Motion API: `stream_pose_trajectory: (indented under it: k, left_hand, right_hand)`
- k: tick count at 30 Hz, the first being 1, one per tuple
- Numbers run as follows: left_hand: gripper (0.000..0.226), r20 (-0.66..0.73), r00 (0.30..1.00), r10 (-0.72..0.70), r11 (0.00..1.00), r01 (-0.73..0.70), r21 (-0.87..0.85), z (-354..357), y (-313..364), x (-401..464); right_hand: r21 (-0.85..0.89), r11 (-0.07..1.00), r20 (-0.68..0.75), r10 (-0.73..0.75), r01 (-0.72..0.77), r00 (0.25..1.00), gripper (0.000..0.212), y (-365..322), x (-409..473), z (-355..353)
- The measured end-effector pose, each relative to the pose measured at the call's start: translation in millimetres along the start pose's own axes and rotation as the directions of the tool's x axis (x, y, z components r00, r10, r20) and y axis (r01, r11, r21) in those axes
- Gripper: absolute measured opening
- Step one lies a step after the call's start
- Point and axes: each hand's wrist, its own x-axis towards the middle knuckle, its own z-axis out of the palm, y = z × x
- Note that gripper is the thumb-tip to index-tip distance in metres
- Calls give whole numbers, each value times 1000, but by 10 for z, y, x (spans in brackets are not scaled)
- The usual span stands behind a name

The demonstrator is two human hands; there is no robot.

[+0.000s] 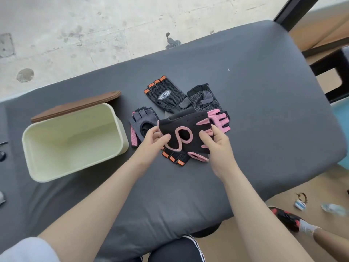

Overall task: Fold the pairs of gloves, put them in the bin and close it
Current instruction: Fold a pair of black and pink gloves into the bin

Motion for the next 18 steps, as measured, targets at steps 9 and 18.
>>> stream_pose_trajectory:
  k: [9, 18]
  left_hand:
    - [16, -17, 997, 74, 993, -75, -89, -386, -325, -779]
    - [19, 100, 980, 174, 757, -198, 623, -996, -542, -1283]
  right_hand:
    - [185, 948, 40, 256, -259, 966, 13, 277, -632, 341]
    - [-382, 924, 81, 43, -9, 996, 41, 505, -1275, 1066]
